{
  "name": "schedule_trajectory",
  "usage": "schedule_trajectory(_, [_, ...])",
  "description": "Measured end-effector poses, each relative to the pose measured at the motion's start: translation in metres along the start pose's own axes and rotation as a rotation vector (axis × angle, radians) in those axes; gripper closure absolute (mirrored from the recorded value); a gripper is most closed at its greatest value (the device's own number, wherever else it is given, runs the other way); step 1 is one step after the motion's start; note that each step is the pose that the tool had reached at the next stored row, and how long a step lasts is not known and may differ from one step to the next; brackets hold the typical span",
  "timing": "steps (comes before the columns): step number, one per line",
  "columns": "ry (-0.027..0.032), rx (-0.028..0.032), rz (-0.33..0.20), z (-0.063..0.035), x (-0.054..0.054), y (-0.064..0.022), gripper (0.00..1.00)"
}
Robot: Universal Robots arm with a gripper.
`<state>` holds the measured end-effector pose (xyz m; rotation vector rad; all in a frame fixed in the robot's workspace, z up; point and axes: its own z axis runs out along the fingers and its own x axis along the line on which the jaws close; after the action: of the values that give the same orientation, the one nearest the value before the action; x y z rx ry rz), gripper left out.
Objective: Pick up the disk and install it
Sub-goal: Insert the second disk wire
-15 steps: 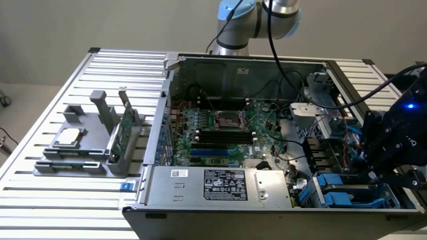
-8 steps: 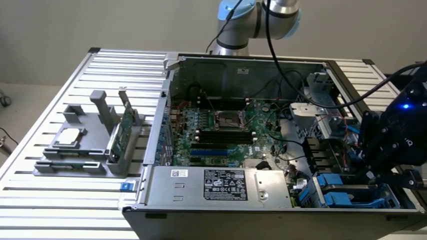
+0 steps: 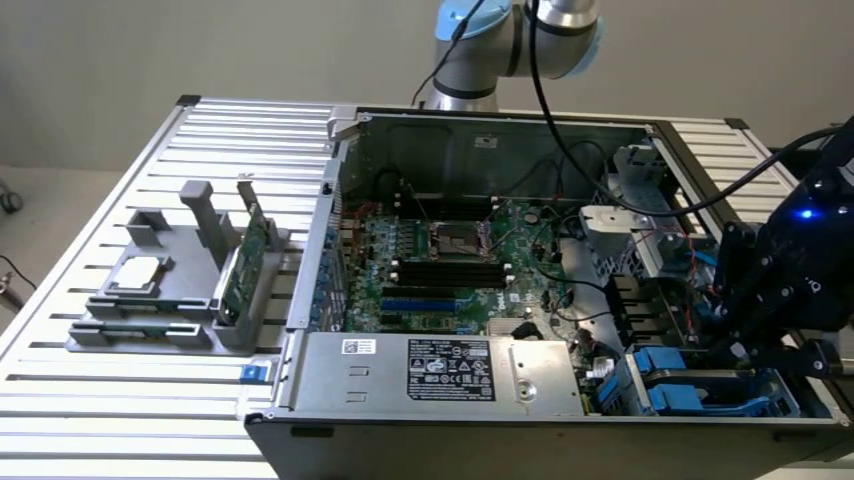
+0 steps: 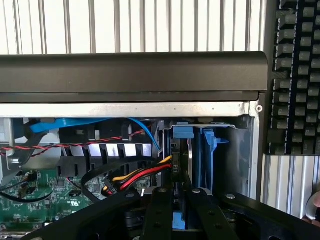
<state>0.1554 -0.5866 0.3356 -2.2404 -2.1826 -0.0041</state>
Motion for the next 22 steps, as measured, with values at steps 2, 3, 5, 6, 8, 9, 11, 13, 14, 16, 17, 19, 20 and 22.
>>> schedule_trajectory(2, [0.0001,-0.0004,0.000,0.0001,0.0000,0.0000,0.83])
schedule_trajectory(3, [0.0001,-0.0005,0.000,0.0002,0.0001,0.0000,0.83])
schedule_trajectory(5, [0.0000,-0.0008,0.000,0.0003,0.0001,0.0000,0.83])
schedule_trajectory(6, [-0.0001,-0.0010,0.000,0.0003,0.0001,0.0000,0.83])
schedule_trajectory(8, [-0.0001,-0.0012,0.000,0.0006,0.0002,0.0000,0.83])
schedule_trajectory(9, [-0.0001,-0.0013,0.000,0.0008,0.0002,0.0000,0.83])
schedule_trajectory(11, [0.0002,-0.0014,0.000,0.0012,0.0001,0.0000,0.83])
schedule_trajectory(13, [0.0000,-0.0014,0.000,0.0015,0.0001,0.0000,0.83])
schedule_trajectory(14, [0.0000,-0.0014,0.000,0.0016,0.0001,0.0000,0.83])
schedule_trajectory(16, [-0.0001,-0.0014,0.000,0.0017,0.0001,0.0000,0.83])
schedule_trajectory(17, [0.0000,-0.0014,0.000,0.0018,0.0001,-0.0001,0.83])
schedule_trajectory(19, [0.0001,-0.0014,0.000,0.0018,0.0001,0.0000,0.83])
schedule_trajectory(20, [0.0001,-0.0014,0.000,0.0018,0.0001,0.0000,0.83])
schedule_trajectory(22, [0.0001,-0.0014,0.000,0.0019,0.0001,0.0000,0.83])
